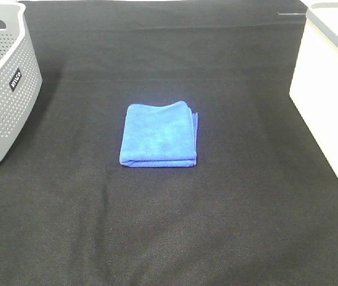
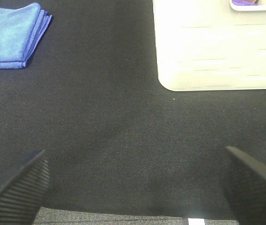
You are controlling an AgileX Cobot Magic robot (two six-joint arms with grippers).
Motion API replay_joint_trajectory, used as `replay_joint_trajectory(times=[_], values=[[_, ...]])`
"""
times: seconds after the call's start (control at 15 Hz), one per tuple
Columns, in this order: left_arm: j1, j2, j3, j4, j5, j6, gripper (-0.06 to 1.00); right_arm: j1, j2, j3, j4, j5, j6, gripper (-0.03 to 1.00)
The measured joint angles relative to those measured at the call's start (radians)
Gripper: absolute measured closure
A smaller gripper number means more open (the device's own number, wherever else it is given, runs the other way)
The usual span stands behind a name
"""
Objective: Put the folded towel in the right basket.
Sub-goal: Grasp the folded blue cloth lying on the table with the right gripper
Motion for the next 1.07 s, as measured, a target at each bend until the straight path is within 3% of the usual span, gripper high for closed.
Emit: replay_joint_trajectory(times=[1.07], values=[[0.0, 0.0, 0.0, 0.0, 0.0, 0.0, -0.04, 0.0, 0.0, 0.0, 0.0, 0.0, 0.0, 0.02]])
